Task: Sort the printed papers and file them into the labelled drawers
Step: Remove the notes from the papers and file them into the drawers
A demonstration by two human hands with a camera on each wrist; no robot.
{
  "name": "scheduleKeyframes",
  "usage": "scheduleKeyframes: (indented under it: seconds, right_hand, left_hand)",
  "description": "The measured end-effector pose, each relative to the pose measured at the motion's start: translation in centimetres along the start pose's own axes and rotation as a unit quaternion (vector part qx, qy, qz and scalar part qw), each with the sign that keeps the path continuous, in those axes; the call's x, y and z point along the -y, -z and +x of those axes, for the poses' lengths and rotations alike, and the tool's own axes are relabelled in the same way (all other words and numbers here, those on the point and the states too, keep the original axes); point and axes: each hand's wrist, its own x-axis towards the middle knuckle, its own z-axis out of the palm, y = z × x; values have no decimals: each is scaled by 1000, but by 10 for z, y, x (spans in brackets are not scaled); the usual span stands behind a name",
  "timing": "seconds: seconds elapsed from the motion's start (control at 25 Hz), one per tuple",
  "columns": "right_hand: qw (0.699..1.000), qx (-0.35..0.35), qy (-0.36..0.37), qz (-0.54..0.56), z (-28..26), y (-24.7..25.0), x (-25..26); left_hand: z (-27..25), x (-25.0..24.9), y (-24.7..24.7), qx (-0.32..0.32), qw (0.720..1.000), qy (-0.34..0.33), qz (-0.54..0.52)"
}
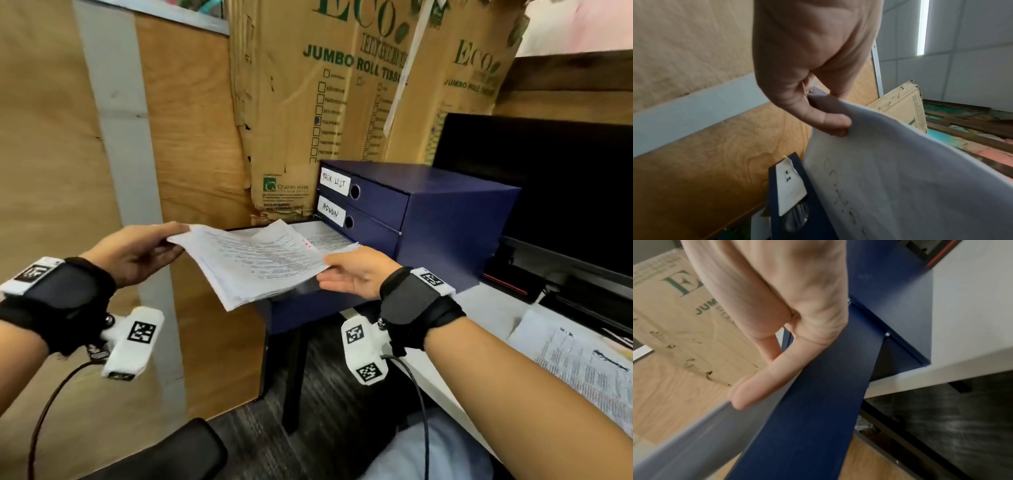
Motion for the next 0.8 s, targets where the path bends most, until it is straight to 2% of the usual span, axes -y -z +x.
scheduleKeyframes:
  seconds: [0.08, 0.16, 0.24, 0.44, 0.52, 0.6, 0.68, 0.8]
  right_hand:
    - [999, 6, -23, 31, 0, 8, 1]
    - [997, 6, -51, 56, 2, 16, 1]
    - [994, 6, -62, 92, 1, 23, -1]
    - [978, -29, -34, 205, 9, 31, -4]
    - [975, -28, -29, 220, 10, 25, -5]
    - [991, -3, -28, 133, 2, 20, -3]
    - [999, 17, -5, -30, -6, 22, -2]
    - [974, -19, 81, -208, -8, 33, -5]
  left_hand:
    - [1, -4, -14, 7, 1000, -3, -22]
    - [5, -8, -25, 10, 997, 22, -77]
    - [4, -14, -31, 45, 994, 47, -93]
    - [-10, -24, -36, 206, 975, 68, -42]
    - [-8, -25, -39, 195, 978, 75, 12]
    - [0, -26, -41, 131, 987, 75, 47]
    - [10, -26, -40, 78, 992, 82, 55]
    - [23, -23, -37, 52, 984, 93, 142]
